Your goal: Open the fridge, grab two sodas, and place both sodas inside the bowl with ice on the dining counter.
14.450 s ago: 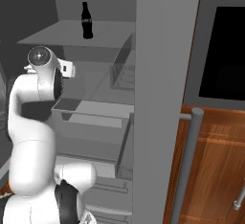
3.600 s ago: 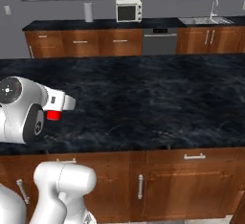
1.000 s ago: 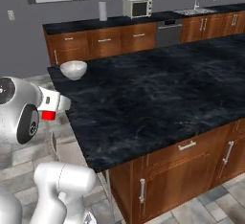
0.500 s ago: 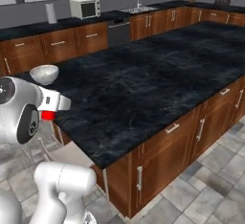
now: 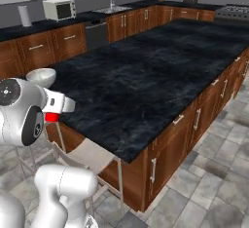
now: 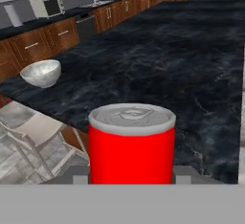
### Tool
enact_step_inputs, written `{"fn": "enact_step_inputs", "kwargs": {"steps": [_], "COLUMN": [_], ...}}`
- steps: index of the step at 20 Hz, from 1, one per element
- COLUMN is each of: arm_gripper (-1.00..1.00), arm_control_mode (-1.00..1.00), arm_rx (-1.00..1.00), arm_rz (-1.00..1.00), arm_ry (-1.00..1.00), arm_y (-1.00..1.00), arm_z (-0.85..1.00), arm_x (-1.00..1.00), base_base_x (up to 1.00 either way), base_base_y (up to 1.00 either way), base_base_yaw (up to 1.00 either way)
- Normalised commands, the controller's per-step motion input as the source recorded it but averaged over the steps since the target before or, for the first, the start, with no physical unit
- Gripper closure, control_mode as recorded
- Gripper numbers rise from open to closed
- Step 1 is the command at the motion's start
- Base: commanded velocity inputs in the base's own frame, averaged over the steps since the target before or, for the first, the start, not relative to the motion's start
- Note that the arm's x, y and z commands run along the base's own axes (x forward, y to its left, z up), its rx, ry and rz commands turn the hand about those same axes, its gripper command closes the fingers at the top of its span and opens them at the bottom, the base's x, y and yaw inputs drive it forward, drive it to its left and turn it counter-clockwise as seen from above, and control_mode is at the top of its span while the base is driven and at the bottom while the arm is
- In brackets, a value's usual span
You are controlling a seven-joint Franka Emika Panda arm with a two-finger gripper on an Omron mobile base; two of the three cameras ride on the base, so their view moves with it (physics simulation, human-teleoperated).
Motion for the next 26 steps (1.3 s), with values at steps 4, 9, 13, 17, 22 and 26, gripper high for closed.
{"fn": "enact_step_inputs", "kwargs": {"steps": [4,9,13,17,22,26], "arm_gripper": [1.00,1.00,1.00,1.00,1.00,1.00], "arm_control_mode": [1.00,1.00,1.00,1.00,1.00,1.00], "arm_rx": [0.00,0.00,0.00,0.00,0.00,0.00], "arm_rz": [0.00,0.00,0.00,0.00,0.00,0.00], "arm_ry": [0.00,0.00,0.00,0.00,0.00,0.00], "arm_y": [0.00,0.00,0.00,0.00,0.00,0.00], "arm_z": [0.00,0.00,0.00,0.00,0.00,0.00], "arm_x": [0.00,0.00,0.00,0.00,0.00,0.00], "base_base_x": [-0.39,0.10,0.30,0.40,0.49,0.62], "base_base_y": [1.00,1.00,1.00,1.00,0.86,0.47], "base_base_yaw": [-0.16,-0.22,-0.27,-0.33,-0.39,-0.38]}}
